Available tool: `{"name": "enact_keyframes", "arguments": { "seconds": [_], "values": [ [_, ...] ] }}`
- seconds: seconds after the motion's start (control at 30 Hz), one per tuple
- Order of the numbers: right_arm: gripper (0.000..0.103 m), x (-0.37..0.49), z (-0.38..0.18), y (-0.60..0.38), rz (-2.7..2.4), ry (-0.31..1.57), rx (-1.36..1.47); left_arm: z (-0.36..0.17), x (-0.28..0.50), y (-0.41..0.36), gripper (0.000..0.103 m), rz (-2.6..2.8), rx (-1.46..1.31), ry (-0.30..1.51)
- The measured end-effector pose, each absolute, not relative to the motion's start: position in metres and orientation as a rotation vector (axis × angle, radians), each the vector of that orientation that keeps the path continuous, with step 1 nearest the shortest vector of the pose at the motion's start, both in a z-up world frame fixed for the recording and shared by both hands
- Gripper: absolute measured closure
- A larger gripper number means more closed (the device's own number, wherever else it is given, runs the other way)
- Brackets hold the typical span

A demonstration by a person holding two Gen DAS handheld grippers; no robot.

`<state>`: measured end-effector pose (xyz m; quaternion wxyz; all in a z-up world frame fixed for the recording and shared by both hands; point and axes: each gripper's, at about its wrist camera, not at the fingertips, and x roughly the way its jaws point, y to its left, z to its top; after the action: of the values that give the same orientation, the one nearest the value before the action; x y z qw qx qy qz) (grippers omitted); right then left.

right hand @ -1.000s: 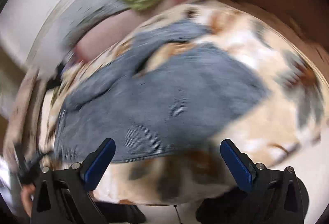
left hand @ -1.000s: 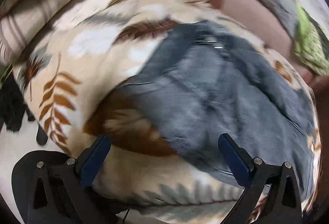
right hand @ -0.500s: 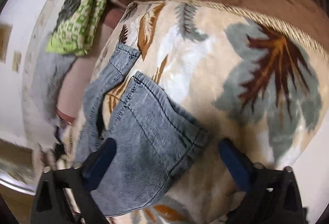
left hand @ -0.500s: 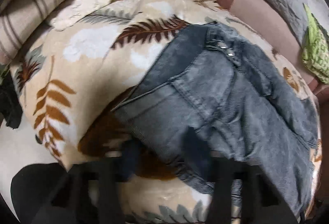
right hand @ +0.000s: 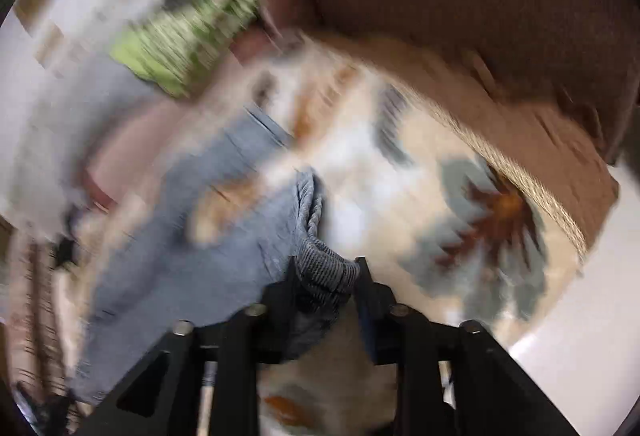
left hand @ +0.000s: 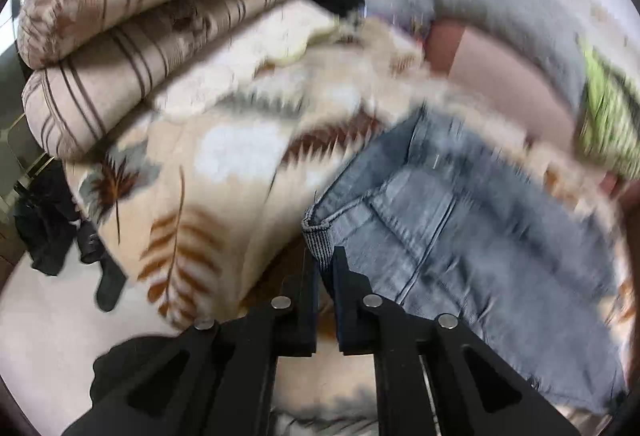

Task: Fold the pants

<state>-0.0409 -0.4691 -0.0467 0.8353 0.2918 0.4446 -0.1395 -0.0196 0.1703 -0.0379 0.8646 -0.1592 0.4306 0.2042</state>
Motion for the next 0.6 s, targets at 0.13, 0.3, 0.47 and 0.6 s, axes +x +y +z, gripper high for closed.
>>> {"name": "enact_keyframes", "arguments": {
  "seconds": [0.13,0.3,0.47,0.6],
  "values": [
    [0.03,-0.057,-0.067,-0.477,-0.323,0.998,0.648,-0.04,-0.029,0.179,0.068,0.459,-0.351,0.931],
    [0.016,-0.062,-0.004,-0.476,-0.295,0.801,0.609,0.018,-0.029,0.163,0.029,0.403,-0.311,0.717],
    [0.013,-0.042,-0.006,-0.449,-0.098,0.822,0.627,0.02,0.009,0.112,0.018,0.211,-0.214,0.702],
    [0.01,-0.03,-0.068,-0.438,-0.127,1.061,0.641,-0.04,0.044,0.079,0.018,0.111,-0.117,0.885]
  ]
}}
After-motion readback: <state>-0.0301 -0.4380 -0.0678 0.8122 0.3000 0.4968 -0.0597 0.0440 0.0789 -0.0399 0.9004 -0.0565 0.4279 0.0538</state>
